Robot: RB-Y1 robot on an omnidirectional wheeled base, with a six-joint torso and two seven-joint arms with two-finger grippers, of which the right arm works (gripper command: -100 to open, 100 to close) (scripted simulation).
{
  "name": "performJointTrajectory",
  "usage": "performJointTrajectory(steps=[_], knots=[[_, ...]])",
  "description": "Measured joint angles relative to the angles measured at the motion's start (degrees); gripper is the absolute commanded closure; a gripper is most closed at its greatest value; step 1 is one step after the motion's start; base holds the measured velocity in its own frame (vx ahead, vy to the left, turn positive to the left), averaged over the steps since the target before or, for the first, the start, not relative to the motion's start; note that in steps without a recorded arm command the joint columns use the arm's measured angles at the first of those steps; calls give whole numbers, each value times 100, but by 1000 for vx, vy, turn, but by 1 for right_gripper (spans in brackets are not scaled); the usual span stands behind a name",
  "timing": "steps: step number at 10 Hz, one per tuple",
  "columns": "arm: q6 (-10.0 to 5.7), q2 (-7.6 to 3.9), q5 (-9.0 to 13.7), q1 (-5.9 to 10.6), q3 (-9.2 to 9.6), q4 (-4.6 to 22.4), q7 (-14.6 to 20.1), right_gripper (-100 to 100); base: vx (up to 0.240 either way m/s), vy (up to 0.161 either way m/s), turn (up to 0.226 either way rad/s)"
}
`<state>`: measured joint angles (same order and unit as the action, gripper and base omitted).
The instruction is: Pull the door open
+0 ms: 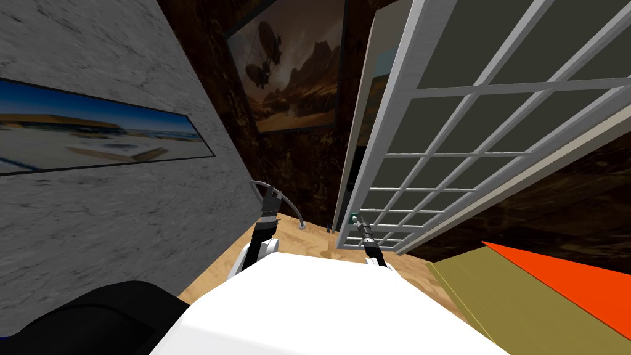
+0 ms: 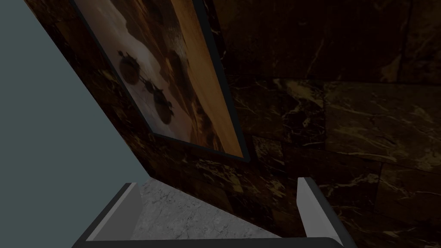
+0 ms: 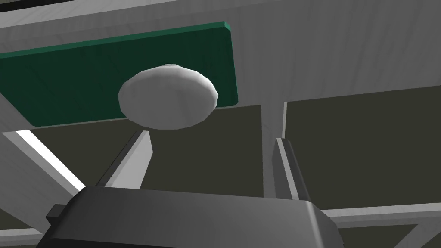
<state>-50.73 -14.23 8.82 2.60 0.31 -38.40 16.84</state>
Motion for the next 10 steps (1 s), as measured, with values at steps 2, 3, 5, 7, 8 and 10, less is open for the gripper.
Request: performJointTrajectory(steps=[2,3,5,7,8,10], knots=[[51,40,81,-35,77,-46,237,-100,-59,20,68],[47,50,133,-27,106,-30,379,-100,-56,-10,81],[41,53,260,-24,163,-34,704,-100,-53,-22,48],[45,53,341,-27,197,-42,950,-100,-46,-15,74],[48,55,411,-26,227,-47,1113,-100,-42,-18,29],[52,56,499,-27,265,-55,1383,-100,-53,-23,79]])
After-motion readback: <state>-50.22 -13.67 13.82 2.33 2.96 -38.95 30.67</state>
